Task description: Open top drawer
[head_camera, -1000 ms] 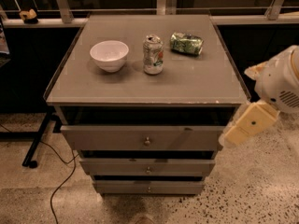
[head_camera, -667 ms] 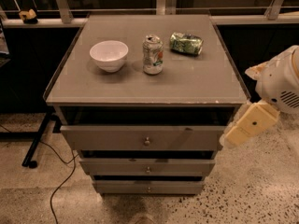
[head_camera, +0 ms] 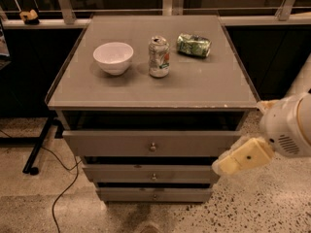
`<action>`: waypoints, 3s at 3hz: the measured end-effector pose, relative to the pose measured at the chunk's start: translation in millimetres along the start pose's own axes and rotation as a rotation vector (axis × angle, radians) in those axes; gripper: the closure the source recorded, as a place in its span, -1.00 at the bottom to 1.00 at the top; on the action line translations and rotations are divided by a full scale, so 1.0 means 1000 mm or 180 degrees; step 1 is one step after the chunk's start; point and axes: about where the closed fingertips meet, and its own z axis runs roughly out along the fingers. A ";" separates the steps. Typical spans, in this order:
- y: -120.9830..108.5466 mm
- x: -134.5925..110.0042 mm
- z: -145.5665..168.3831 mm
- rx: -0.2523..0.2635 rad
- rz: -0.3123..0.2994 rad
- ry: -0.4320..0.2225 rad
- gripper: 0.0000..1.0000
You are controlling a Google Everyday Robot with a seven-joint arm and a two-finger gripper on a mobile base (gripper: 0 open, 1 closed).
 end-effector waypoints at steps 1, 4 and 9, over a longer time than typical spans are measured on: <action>0.016 0.018 0.023 0.0029 0.0318 -0.0091 -1.00; 0.016 0.021 0.027 0.0039 0.0343 -0.0094 0.31; 0.003 0.045 0.117 0.0446 0.1102 -0.0885 1.00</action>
Offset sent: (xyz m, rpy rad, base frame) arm -0.0082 0.0070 -0.0274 0.0570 0.0079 -0.0742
